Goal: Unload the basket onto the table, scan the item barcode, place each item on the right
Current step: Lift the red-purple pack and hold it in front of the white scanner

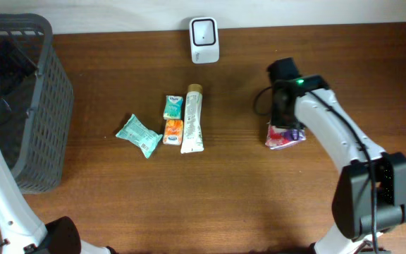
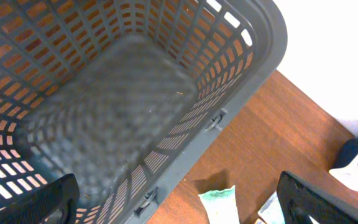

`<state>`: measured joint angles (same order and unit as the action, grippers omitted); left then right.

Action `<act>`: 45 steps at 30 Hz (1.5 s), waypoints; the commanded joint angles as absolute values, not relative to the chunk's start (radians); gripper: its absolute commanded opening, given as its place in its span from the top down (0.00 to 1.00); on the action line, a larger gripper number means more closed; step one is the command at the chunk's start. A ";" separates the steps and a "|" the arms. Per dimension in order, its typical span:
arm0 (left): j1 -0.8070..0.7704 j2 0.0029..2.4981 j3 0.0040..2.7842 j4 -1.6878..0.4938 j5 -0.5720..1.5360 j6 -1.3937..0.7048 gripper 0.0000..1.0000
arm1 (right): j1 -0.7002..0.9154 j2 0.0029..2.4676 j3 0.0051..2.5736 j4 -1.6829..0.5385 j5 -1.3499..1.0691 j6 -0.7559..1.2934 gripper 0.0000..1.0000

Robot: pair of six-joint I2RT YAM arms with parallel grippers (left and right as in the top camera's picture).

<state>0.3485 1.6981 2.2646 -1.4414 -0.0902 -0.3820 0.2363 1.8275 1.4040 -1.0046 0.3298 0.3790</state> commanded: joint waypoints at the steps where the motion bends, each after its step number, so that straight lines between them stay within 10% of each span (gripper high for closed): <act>1: 0.352 1.698 2.272 -1.445 -0.101 -0.366 0.01 | 0.331 1.868 1.399 -0.973 0.337 0.372 0.76; 16: 0.352 1.698 2.272 -1.445 -0.101 -0.366 0.01 | 0.376 1.871 1.737 -1.036 -0.042 0.318 0.24; 25: 0.352 1.698 2.272 -1.445 -0.101 -0.366 0.01 | -0.044 1.935 1.556 -0.969 -0.537 0.002 0.13; 32: 0.352 1.698 2.272 -1.445 -0.101 -0.366 0.01 | -0.039 2.031 1.318 -0.688 -0.699 -0.044 0.13; 37: 0.352 1.698 2.272 -1.445 -0.101 -0.366 0.01 | 0.002 2.071 1.277 -0.607 -0.852 -0.044 0.42; 40: 0.352 1.698 2.272 -1.445 -0.101 -0.366 0.01 | 0.033 2.071 1.280 -0.581 -0.873 0.015 0.92; 45: 0.352 1.698 2.272 -1.445 -0.101 -0.366 0.01 | 0.038 2.013 1.401 -0.579 -1.017 0.069 0.96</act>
<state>0.3485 1.6981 2.2646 -1.4471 -0.0906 -0.3820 0.0353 2.0602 1.3144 -0.5880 -0.9024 0.0490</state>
